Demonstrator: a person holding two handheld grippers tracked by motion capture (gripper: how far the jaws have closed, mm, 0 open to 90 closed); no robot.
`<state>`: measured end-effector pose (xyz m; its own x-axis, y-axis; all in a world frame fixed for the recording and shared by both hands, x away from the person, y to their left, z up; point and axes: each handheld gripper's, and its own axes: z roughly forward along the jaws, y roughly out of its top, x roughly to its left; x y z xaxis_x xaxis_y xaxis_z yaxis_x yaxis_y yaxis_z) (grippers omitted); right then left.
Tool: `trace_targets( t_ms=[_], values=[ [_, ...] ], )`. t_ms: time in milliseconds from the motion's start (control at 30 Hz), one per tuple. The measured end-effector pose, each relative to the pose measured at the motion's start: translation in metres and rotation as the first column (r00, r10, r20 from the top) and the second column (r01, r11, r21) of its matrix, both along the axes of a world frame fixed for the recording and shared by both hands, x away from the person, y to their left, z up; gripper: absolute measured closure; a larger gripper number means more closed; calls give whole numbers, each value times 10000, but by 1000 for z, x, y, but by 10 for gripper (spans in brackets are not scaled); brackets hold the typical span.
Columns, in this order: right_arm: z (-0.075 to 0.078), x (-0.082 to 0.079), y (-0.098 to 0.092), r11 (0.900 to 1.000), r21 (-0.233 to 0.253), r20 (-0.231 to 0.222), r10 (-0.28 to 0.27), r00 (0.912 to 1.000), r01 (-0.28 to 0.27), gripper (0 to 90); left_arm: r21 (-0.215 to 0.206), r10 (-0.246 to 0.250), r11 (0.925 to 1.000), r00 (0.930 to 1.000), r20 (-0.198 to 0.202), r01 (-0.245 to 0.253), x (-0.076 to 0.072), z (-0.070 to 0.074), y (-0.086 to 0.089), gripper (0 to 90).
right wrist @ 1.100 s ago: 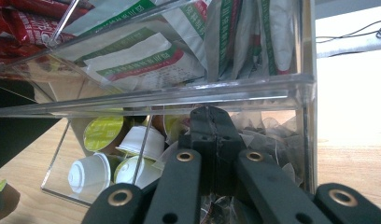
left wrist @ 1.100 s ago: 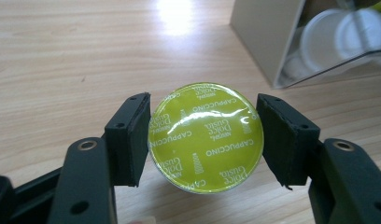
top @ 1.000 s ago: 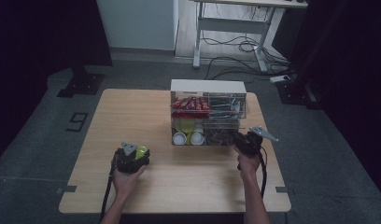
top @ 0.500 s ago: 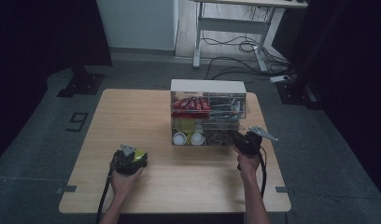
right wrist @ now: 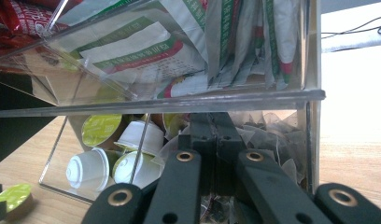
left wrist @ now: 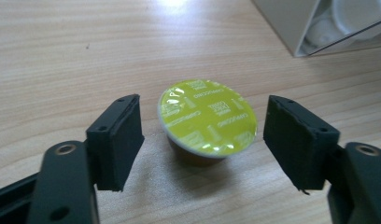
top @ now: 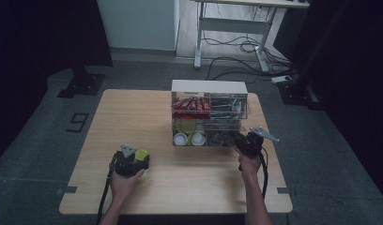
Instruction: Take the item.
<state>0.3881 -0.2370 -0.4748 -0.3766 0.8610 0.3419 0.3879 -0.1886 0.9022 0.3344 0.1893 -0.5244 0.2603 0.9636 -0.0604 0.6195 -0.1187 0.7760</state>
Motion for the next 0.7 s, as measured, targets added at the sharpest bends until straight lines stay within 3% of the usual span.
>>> trace_targets(
  t_ms=[367,700],
  values=[
    [0,-2,1,9999,-163,-17,-20,10000,20,891,-606,41,9982,9971,760,6,-25,13,16,257],
    [-1,-7,2,9995,-304,2,-51,10000,51,891,-991,45,9951,9986,535,8,-38,11,36,259]
  ],
)
